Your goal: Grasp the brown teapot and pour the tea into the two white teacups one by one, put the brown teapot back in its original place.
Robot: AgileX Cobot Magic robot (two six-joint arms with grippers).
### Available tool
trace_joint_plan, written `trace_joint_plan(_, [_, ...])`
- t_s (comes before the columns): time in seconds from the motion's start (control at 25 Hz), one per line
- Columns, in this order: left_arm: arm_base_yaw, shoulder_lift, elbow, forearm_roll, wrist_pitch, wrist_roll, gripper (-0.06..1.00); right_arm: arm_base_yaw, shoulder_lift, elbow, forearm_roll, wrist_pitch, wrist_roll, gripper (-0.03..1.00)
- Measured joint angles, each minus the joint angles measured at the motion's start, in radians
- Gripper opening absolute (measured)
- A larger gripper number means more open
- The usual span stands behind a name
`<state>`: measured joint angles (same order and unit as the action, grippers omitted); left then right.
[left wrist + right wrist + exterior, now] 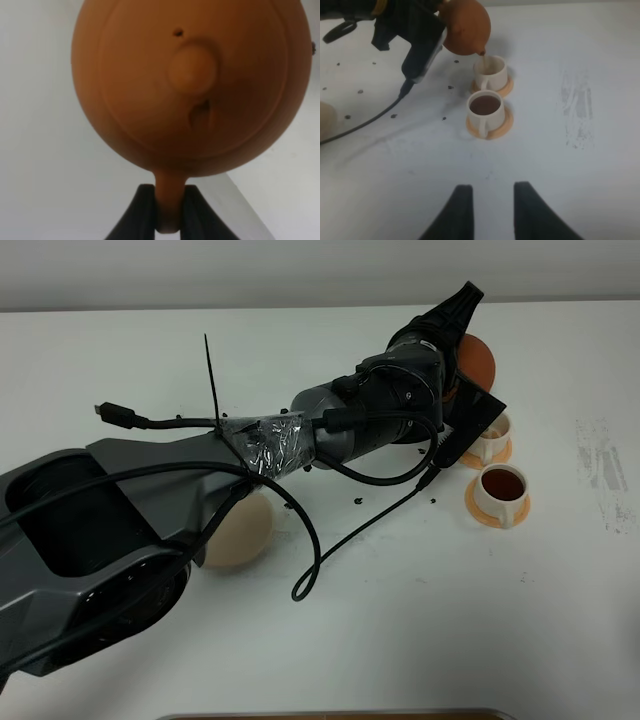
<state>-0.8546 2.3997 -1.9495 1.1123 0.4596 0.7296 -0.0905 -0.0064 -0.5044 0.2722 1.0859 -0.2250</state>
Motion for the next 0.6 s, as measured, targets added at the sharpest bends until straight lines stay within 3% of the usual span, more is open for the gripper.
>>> trace_joint_plan(0.6, [-0.001,0.009,-0.001,0.035,-0.02,0.0,0.13,0.0,0.0,0.0,0.0,0.0,0.0,0.23])
